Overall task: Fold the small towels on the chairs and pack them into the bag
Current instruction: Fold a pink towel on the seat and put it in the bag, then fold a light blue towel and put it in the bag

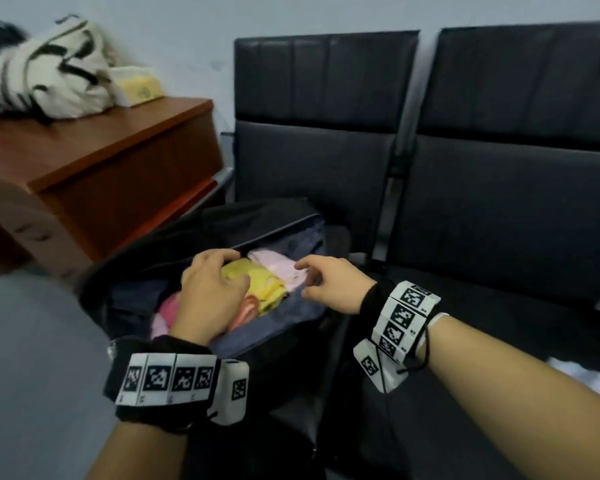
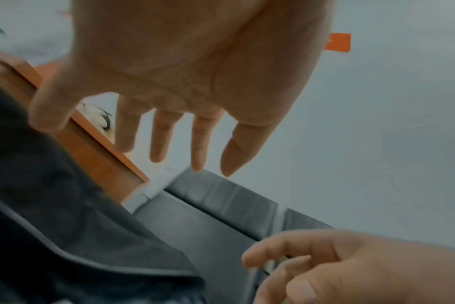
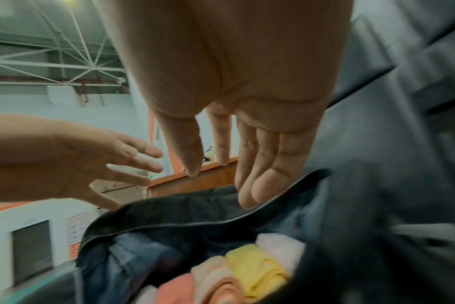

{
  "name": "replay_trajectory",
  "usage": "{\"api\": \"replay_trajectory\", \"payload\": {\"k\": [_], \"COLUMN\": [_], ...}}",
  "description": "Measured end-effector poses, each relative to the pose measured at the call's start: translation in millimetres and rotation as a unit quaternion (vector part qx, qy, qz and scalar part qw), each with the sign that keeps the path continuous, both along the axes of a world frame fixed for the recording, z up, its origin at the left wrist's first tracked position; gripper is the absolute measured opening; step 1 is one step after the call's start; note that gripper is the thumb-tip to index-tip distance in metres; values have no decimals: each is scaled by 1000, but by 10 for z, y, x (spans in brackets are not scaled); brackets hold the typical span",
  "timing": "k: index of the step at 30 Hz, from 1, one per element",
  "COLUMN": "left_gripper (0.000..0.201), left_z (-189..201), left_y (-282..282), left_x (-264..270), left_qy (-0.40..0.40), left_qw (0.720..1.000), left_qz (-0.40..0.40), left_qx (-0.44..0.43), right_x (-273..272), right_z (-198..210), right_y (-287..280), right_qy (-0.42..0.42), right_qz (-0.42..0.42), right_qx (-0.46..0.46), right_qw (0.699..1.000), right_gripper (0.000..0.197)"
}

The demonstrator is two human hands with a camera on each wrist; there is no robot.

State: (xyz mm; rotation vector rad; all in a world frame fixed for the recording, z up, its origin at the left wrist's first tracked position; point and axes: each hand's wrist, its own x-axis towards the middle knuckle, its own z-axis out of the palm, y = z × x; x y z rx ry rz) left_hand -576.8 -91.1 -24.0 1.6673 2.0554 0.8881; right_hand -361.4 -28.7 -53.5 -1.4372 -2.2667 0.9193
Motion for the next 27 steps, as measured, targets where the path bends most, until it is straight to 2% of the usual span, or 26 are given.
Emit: {"api": "replay_trajectory", "payload": {"k": [6,10,13,16,19,24,25,27], "left_gripper": [23,16,18,21,27,61,60,40], "left_z": [-290,-706,-1072,-1417,-1726,-2084,-2132,-2178], "left_y": [93,81,6,-117,-193,-177,-181,-183], "left_x": [1920,3131,3838,4308,4588,4779,4793,4804], "left_qy": [-19,-13,-11,-17,-14,2,6,-3], "left_qw": [980,953,934,918,903,898,896,903], "left_qz": [-197,-288,-325,-352,-385,-383,-386,-376], "left_qx": [-12,-93,-146,-181,-189,-215,-218,-206], "right_x": [1935,3151,3833,4246,4439,4455,4443,4432], "right_z": [-98,-470,-824,-1137,-1419,-1775,-1813,-1843], "right_y": [-668,-1158,-1487,-1693,-1709,-1601,-1583,-1550], "right_qy": [2,14,-3,-26,-64,-27,-30,-32], "right_qz": [-151,-259,-316,-340,-322,-318,-320,-334], "right_qx": [-10,-32,-37,-61,-42,-81,-86,-81], "right_qw": [988,965,948,938,944,944,943,939], "right_gripper": [45,39,36,39,43,52,52,48]}}
